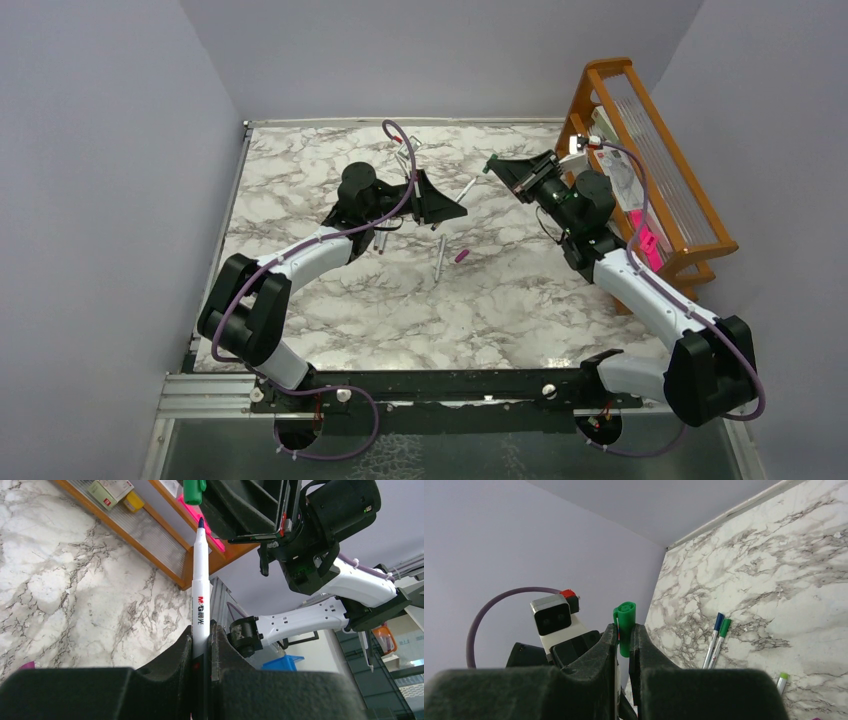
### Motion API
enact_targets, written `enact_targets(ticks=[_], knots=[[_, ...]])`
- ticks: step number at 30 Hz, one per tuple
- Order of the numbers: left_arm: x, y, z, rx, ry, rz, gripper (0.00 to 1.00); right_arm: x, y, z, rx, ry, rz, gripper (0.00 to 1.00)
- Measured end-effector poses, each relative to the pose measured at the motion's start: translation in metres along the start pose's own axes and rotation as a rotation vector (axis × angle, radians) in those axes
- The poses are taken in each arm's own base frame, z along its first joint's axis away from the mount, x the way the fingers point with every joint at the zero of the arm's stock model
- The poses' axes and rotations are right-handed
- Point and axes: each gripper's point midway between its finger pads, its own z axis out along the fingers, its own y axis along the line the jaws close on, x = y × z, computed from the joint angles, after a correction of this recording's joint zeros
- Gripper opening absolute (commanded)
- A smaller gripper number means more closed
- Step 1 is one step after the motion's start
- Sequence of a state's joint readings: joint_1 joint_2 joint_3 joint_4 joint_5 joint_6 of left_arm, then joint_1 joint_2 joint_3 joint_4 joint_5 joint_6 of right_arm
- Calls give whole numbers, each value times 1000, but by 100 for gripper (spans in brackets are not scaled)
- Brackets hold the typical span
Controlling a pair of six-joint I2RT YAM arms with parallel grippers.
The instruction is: Insert the pens into the pen caps
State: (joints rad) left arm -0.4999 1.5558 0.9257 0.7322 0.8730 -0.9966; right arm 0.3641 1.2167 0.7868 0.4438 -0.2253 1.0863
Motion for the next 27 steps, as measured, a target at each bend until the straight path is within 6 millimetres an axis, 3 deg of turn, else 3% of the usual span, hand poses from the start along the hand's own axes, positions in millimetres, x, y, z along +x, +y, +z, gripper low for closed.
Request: enact_targets(ticks=[27], knots=[[2,4,1,-5,6,-8,0,-1,10,0,-41,13,2,1]])
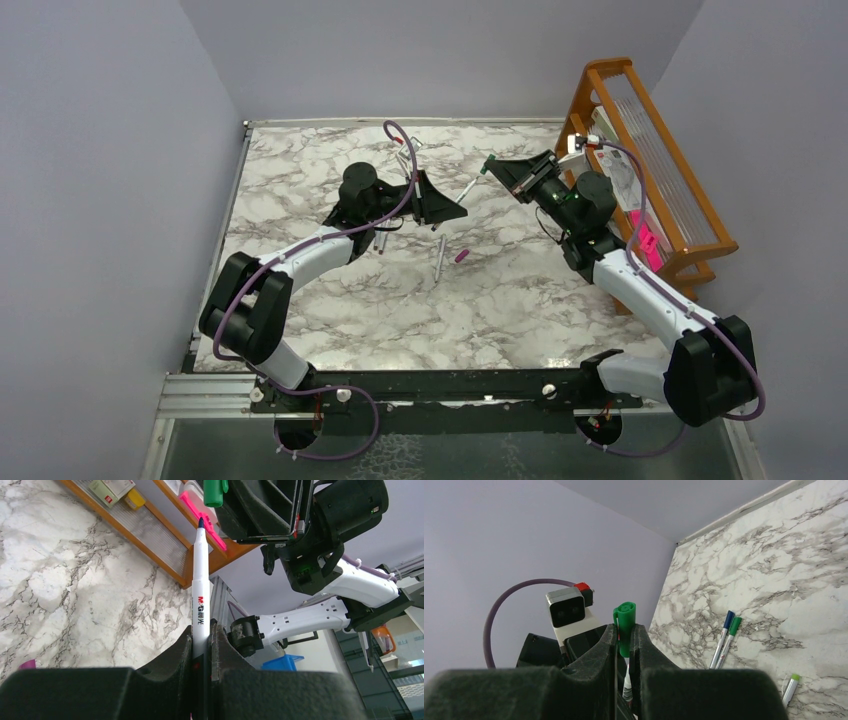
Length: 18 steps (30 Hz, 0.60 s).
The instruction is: Insert the pens into the pen caps
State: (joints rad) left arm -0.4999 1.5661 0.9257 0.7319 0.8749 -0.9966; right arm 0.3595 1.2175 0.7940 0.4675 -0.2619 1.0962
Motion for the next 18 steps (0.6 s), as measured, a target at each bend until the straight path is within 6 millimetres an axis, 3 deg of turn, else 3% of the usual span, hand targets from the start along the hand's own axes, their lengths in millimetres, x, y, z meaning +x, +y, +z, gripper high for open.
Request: enact_targets(ticks=[18], knots=[[-5,-4,1,8,-5,11,0,5,-4,0,-4,14,9,1]])
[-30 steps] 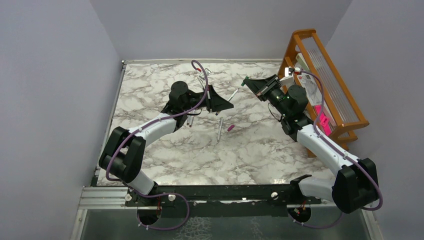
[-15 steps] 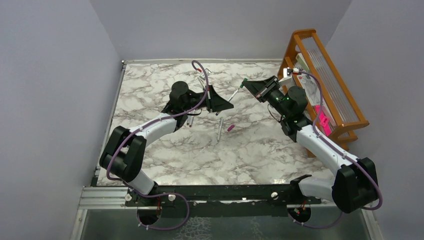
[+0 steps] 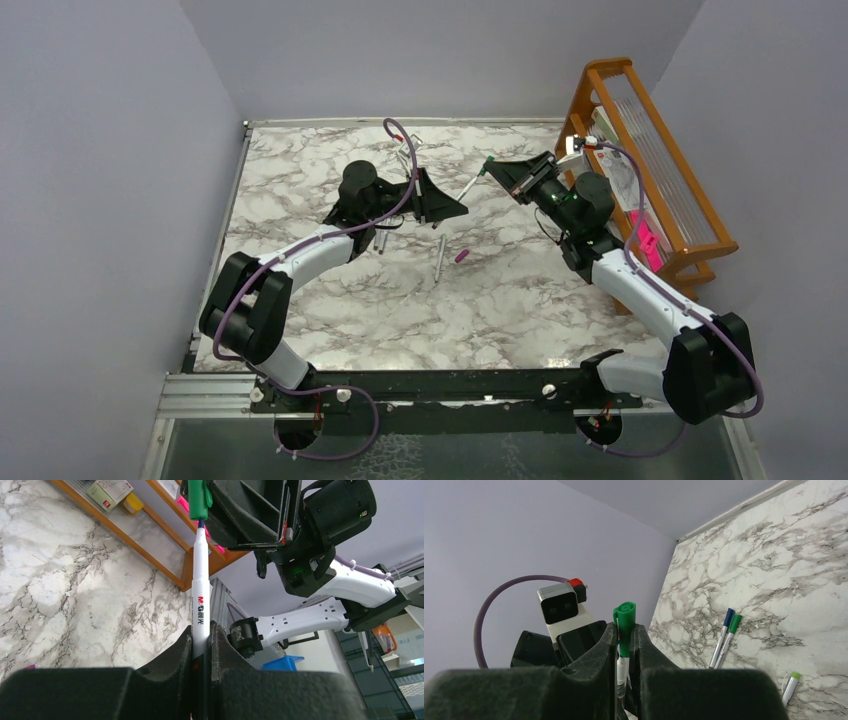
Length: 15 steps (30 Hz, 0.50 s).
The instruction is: Insert the pens into the pen caps
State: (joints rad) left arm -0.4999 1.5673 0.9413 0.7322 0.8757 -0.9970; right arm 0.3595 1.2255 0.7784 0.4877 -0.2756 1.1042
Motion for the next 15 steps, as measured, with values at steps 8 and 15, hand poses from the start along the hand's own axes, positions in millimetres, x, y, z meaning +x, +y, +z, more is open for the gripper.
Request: enact_targets(ticks=[8,15], knots=[[0,0,0,0,0,-1,0,1,-1,2,-3,2,2,1],[1,2,1,-3,2,-4,0,1,-1,2,-6,5,1,1]])
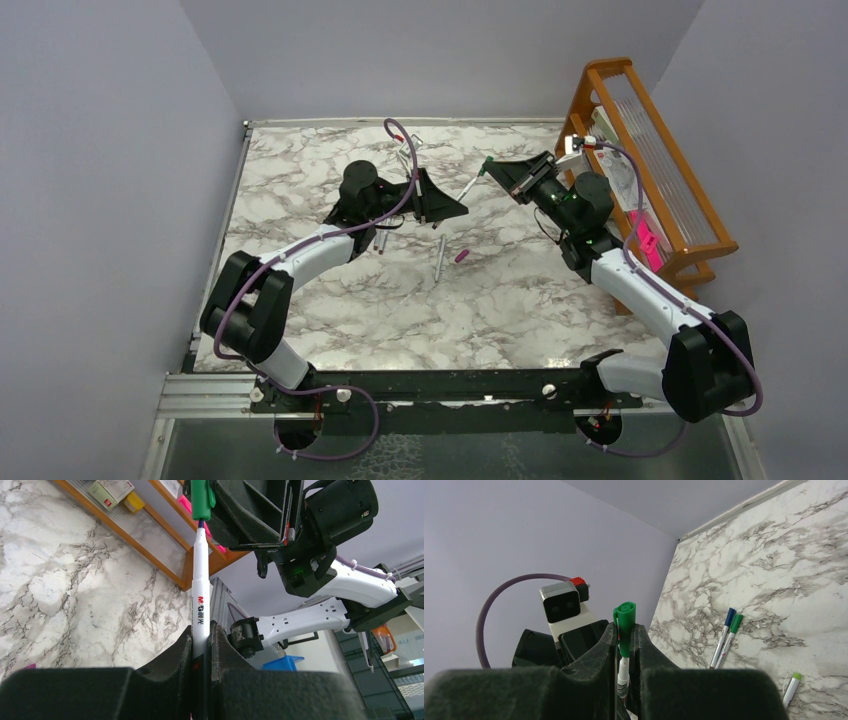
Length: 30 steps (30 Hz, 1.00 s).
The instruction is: Insert the pens into the pen caps
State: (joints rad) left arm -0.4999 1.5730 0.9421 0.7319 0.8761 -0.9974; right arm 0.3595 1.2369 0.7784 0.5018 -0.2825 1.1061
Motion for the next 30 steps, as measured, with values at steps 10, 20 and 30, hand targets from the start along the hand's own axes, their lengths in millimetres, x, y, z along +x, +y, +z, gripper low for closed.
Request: enact_targets(ticks=[10,20,30], knots=[[0,0,0,0,0,0,0,4,0,0,-8,23,1,1],[0,1,0,-1,1,-3,0,7,-1,-1,-11,33,2,1],[4,5,1,-2,15,-16,0,10,-6,-3,-9,37,3,1]])
